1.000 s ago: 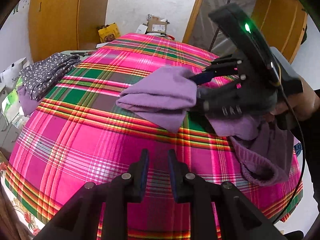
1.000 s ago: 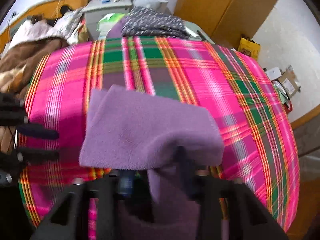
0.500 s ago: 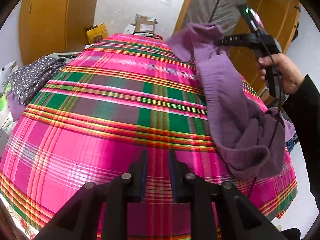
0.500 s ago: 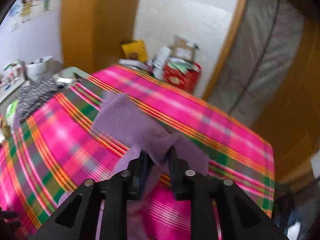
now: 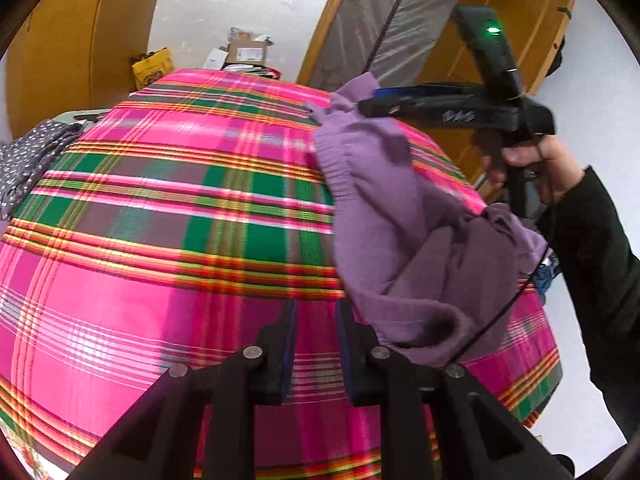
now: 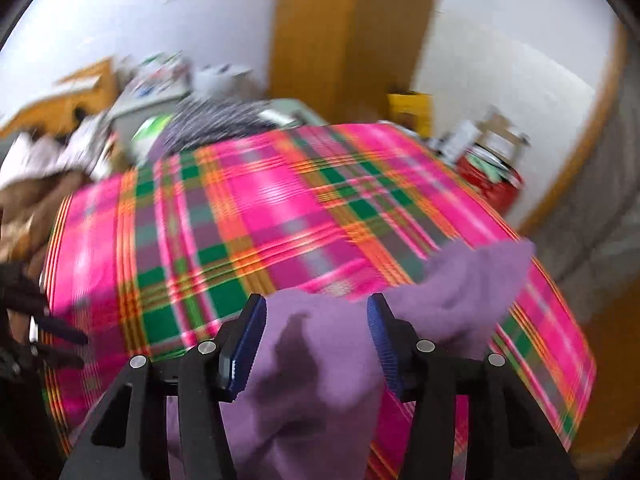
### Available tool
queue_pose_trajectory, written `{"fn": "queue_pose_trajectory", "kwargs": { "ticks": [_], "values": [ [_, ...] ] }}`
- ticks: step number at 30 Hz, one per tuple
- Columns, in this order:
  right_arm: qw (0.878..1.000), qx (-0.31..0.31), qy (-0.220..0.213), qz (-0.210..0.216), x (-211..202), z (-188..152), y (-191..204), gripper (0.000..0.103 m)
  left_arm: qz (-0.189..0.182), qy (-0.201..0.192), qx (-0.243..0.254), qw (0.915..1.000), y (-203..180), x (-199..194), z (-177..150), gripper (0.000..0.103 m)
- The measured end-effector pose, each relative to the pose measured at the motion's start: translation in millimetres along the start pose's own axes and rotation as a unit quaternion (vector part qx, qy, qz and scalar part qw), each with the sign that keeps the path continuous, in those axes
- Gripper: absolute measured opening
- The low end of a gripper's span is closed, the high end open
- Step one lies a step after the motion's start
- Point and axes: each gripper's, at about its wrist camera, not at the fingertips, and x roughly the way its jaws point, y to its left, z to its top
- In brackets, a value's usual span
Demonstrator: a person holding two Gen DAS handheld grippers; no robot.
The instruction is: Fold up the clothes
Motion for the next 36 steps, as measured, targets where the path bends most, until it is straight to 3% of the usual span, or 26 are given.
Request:
{"fn": "queue_pose_trajectory", "kwargs": {
  "ticks": [3,5,7,9,12,17,23,30,34,35,36],
  "values": [
    [0.998,-0.043,0.034,0.014,19.9,5.4,14.3,0.055,-0.004,0.0,-0.002,1.0,-4.1,0.5,0.6,0.021],
    [0.995,-0.064,0.079,0.017,36.7,4.7,18.2,0.055,-0.006,0.003,-0.004,1.0,-6.3,1.6,0.7,0.021],
    [0.991,-0.07,0.118,-0.001,43.8,-1.4,17.5,0.053,-0.008,0.003,-0.005,1.0,-7.1,1.3,0.3,0.021],
    [0.989,-0.058,0.134,-0.007,43.7,-12.7,9.3,0.041,-0.011,0.002,-0.005,0.9999,-7.2,0.5,0.1,0.021],
    [0.991,-0.02,0.134,-0.02,37.6,-33.6,-7.9,0.032,-0.02,0.001,-0.003,0.9998,-9.3,-0.4,0.1,0.021],
    [0.993,0.04,0.107,-0.027,14.9,-65.2,-24.6,0.029,-0.036,0.001,0.0,0.9994,-15.4,-2.1,-0.6,0.023],
    [0.993,0.081,0.083,-0.033,-0.3,-80.2,-28.7,0.028,-0.076,0.016,0.005,0.997,-28.6,1.3,-5.9,0.034],
    [0.993,0.08,0.079,-0.039,-2.3,-81.1,-25.9,0.028,-0.093,0.028,0.025,0.9949,-47.5,14.6,-11.3,0.037],
    [0.993,0.075,0.077,-0.038,-1.2,-77.5,-26.3,0.029,-0.106,0.015,0.044,0.9933,-56.7,16.2,-9.3,0.037],
    [0.994,0.067,0.079,-0.039,-1.8,-75.3,-24.8,0.029,-0.107,0.015,0.049,0.9929,-58.3,19.0,-9.0,0.036],
    [0.994,0.059,0.08,-0.039,-2.3,-72.9,-23.4,0.03,-0.109,0.019,0.05,0.9926,-59.1,22.8,-8.7,0.026]
  ]
}}
